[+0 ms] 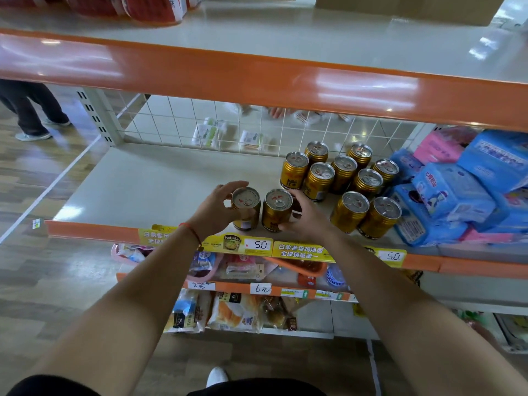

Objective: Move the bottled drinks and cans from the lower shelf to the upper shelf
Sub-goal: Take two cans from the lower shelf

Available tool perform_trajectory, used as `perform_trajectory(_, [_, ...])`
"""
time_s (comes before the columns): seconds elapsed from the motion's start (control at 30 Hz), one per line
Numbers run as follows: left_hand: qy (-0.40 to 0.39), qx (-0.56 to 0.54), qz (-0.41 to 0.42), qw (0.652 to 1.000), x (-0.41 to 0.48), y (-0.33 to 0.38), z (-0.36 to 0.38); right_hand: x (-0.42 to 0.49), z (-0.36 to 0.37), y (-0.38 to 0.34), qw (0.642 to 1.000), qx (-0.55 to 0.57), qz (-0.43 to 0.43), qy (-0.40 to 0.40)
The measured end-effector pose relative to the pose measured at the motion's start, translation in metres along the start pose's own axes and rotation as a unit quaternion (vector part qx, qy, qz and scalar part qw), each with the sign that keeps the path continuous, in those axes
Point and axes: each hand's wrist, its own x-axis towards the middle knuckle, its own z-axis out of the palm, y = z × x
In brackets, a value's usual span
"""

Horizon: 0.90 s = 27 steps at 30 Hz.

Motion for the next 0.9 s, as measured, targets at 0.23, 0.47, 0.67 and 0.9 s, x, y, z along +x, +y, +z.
perform_trajectory(0.23, [-0.059,0.033,0.002,0.998,0.004,0.0,-0.012,-0.003,-0.007,0.002,0.999,0.002,0.007,-0.033])
perform_trajectory(0.47, [-0.008,0.06,0.028,0.998,0.003,0.0,-0.002,0.002,0.002,-0.006,0.999,-0.009,-0.036,0.005])
perform_trajectory(0.67, [-0.156,0.049,0.003,0.986,0.005,0.006,-0.018,0.003,0.003,-0.003,0.999,-0.013,-0.035,0.007])
perform_trajectory(0.9, [-0.013,0.054,0.012,0.998,0.001,0.001,-0.005,0.002,0.002,-0.005,0.999,-0.02,-0.034,0.016])
